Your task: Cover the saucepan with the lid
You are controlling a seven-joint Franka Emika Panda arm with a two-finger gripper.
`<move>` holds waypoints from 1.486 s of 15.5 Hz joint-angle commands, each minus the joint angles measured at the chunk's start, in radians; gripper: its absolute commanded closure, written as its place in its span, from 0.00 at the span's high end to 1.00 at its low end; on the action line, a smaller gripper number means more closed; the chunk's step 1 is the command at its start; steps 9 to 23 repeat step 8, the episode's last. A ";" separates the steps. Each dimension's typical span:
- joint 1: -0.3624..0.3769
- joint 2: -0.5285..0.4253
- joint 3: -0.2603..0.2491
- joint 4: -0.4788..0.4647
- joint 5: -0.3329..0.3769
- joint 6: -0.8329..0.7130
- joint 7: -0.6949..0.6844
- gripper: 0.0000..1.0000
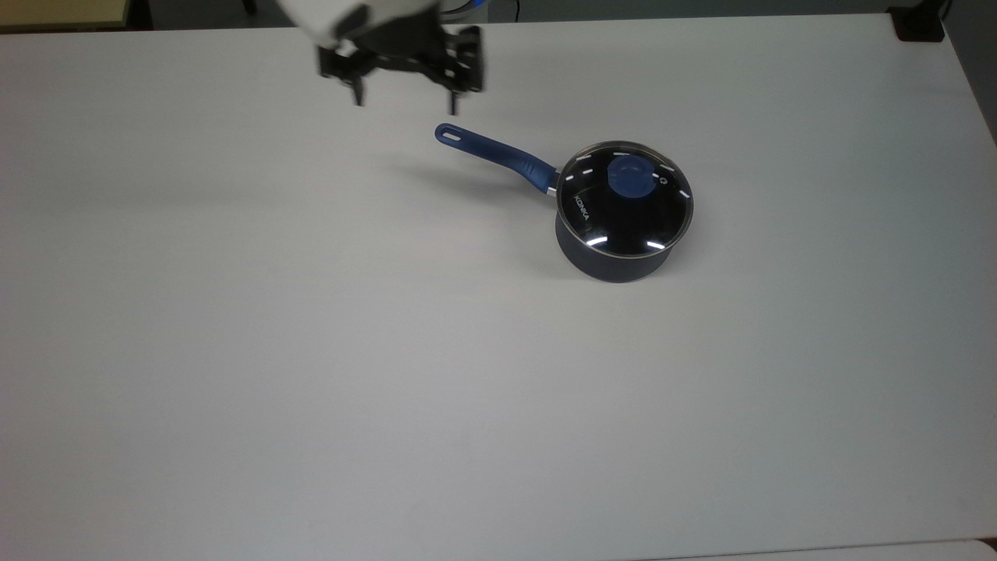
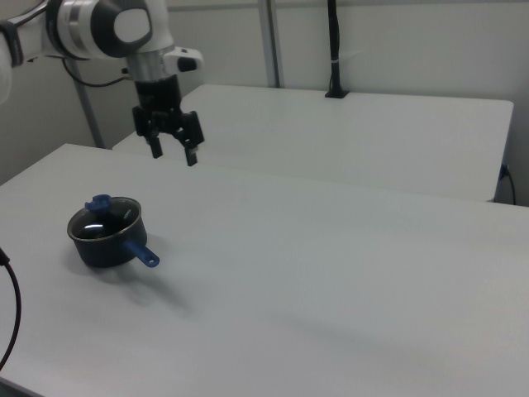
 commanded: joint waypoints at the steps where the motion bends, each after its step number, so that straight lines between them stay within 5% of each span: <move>1: -0.015 -0.017 0.001 -0.023 0.002 -0.008 -0.023 1.00; 23: -0.033 -0.020 0.001 -0.020 0.004 -0.011 -0.016 1.00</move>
